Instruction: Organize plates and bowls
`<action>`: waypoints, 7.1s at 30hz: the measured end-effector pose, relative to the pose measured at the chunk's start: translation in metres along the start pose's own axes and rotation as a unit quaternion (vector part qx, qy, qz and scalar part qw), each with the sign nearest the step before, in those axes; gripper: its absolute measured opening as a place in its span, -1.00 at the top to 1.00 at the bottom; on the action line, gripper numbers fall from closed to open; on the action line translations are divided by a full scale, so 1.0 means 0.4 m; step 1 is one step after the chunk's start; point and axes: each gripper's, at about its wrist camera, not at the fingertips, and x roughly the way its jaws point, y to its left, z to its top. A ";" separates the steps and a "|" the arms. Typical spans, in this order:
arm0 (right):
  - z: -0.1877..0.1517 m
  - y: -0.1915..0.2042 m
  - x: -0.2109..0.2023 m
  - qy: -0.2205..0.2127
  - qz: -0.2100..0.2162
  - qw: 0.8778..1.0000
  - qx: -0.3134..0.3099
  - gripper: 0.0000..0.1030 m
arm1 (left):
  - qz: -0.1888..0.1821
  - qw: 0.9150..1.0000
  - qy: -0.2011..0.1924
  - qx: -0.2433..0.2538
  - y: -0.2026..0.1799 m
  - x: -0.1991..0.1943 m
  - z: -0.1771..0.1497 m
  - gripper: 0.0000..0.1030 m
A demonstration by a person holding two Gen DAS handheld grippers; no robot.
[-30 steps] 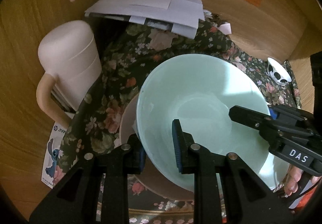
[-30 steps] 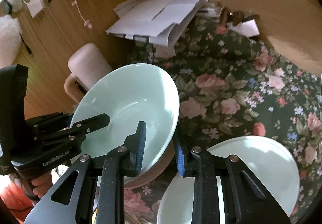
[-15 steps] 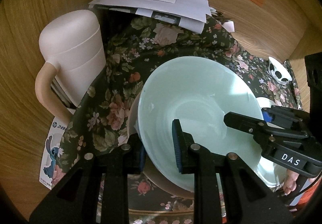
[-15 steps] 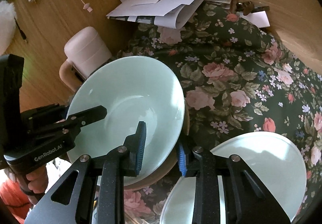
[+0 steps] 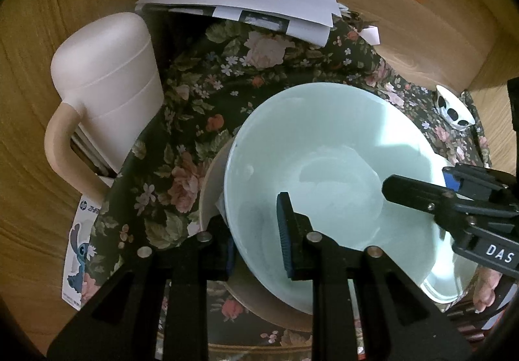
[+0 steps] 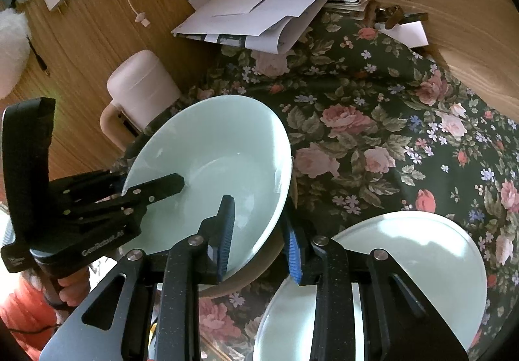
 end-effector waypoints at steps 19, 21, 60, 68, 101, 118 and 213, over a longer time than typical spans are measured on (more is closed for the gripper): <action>-0.020 -0.050 -0.051 -0.025 -0.005 1.000 0.014 0.40 | 0.027 1.000 -0.010 0.006 -0.003 -0.008 0.025 0.49; -0.020 -0.059 -0.069 -0.034 -0.008 0.999 0.017 0.38 | 0.028 1.000 -0.005 0.004 -0.006 -0.007 0.030 0.47; -0.116 -0.573 -0.494 -0.180 -0.240 0.939 0.166 -0.36 | -0.065 0.985 -0.105 0.122 -0.559 -0.025 0.231 -0.72; -0.099 -0.710 -0.457 -0.158 -0.258 0.931 0.202 -0.36 | -0.072 0.985 -0.072 0.140 -0.676 0.082 0.290 -0.72; -0.048 -0.908 -0.253 -0.042 -0.213 0.948 0.232 0.48 | -0.060 0.987 0.029 0.149 -0.805 0.340 0.350 -0.72; -0.078 -0.738 -0.247 0.000 -0.189 0.969 0.160 0.53 | -0.064 0.985 0.094 0.129 -0.770 0.410 0.321 -0.29; -0.021 -0.158 -0.222 -0.102 -0.051 0.992 0.060 0.43 | -0.032 0.999 -0.007 0.044 -0.280 -0.014 0.098 0.61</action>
